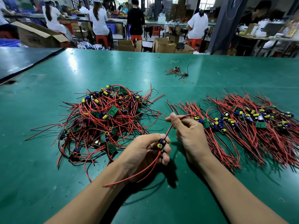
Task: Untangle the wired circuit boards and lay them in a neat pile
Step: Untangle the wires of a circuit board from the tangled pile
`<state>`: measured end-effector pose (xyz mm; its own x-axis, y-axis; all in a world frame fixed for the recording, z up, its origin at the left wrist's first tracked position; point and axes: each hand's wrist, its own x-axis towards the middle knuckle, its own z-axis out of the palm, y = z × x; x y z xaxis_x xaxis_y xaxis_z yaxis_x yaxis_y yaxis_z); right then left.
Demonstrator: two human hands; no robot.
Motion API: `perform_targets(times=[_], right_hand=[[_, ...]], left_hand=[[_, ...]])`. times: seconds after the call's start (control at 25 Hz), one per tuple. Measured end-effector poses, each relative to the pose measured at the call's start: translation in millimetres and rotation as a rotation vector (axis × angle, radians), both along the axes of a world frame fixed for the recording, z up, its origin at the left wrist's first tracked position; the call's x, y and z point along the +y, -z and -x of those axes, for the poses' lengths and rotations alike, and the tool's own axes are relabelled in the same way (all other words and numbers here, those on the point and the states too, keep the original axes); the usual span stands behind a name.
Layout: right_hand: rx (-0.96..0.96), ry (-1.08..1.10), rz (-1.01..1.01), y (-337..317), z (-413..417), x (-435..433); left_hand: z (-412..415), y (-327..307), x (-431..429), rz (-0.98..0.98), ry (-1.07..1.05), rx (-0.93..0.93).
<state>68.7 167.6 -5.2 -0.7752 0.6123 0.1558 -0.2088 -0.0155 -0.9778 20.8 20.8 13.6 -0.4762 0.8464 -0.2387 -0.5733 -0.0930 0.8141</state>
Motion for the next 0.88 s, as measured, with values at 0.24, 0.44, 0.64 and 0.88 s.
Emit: perform_targets(times=[0.24,0.44,0.64,0.88], right_hand=[[-0.048,-0.076,0.019,3,-1,-2],[-0.114,-0.373,0.253,-1,-7,-11],[-0.158,-0.165,0.072,-1,-5,1],[-0.198,0.208,-0.431,2,0,24]], left_hand=[[1,2,-1,0.073,-0.013,0.122],[-2,4,1,0.036,-0.081,0.116],[2,5,2,0.089,-0.117,0.132],[2,5,3,0.097,-0.102,0.131]])
